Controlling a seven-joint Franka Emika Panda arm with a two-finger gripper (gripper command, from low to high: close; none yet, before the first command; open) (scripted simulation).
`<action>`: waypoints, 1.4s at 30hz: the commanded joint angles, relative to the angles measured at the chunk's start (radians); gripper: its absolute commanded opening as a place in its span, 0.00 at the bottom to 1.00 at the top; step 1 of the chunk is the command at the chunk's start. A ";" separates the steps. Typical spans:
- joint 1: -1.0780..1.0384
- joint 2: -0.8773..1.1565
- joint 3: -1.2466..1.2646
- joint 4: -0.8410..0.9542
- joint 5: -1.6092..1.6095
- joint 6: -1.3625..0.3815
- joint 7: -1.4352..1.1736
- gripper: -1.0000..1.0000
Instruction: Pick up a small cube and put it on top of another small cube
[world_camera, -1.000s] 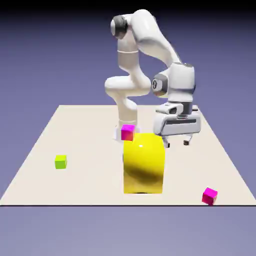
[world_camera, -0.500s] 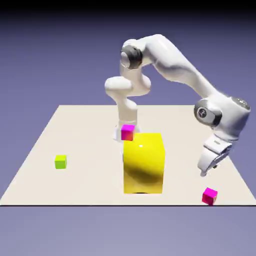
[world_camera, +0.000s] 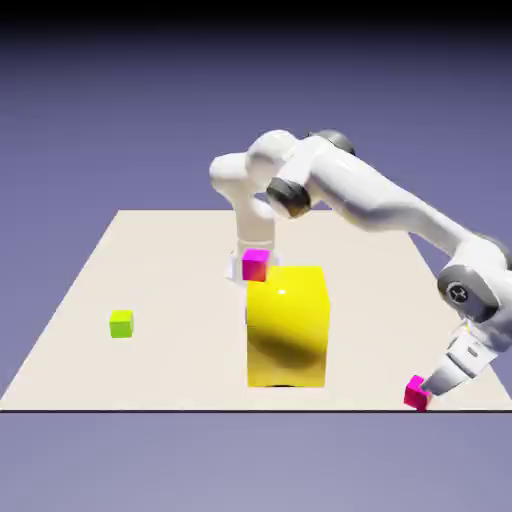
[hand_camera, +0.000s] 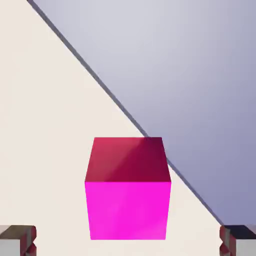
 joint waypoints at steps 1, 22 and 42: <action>-0.013 0.010 -0.007 -0.036 -0.010 0.039 0.010 0.50; -0.485 -0.416 -0.368 -0.454 0.551 0.196 0.217 0.00; -1.098 -0.858 -0.813 -1.101 1.220 0.572 0.483 0.00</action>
